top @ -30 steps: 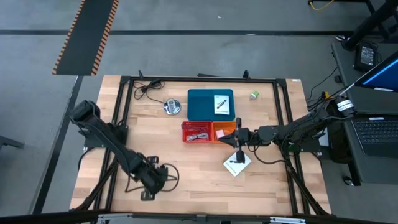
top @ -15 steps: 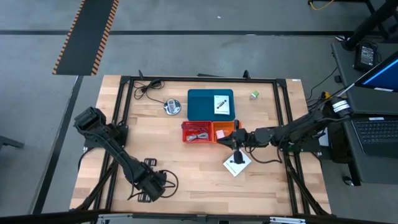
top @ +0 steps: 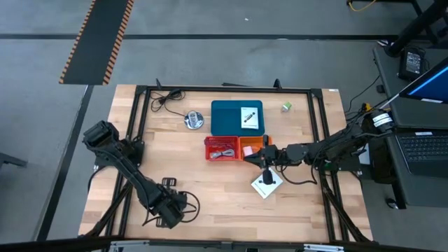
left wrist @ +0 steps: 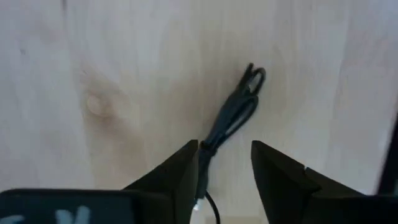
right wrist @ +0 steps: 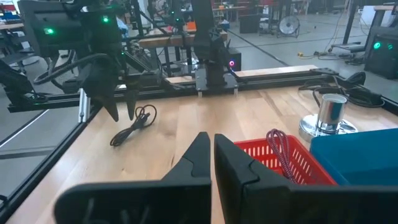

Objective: Pick and place items into bin
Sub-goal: Put the black charger cable into the red bin

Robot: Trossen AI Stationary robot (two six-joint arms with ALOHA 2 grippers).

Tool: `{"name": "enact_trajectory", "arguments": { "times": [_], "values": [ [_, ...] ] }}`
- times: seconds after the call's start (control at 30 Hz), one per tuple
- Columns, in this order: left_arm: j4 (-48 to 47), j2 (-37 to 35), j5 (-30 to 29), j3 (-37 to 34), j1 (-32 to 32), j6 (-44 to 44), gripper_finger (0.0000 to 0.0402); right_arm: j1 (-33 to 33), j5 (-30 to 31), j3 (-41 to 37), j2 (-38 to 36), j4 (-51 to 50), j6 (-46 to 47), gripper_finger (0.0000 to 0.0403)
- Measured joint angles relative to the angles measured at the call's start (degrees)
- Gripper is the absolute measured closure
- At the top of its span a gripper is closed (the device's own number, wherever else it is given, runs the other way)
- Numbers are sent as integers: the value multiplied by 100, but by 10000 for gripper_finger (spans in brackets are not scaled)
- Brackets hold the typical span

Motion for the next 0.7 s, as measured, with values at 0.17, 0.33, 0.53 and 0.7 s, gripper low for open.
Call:
{"name": "enact_trajectory", "arguments": {
  "times": [0.17,0.33,0.53,0.7],
  "values": [
    [16,0,-263,-145,-19,-112,245,0,0,0,0,-3,5,398],
    [53,0,-14,-371,-22,-211,244,37,0,0,0,-23,17,398],
    [324,0,137,-571,-24,-205,245,92,0,0,0,-25,26,398],
    [446,24,245,-680,-26,-196,245,96,0,0,0,-34,28,398]
  ]
}}
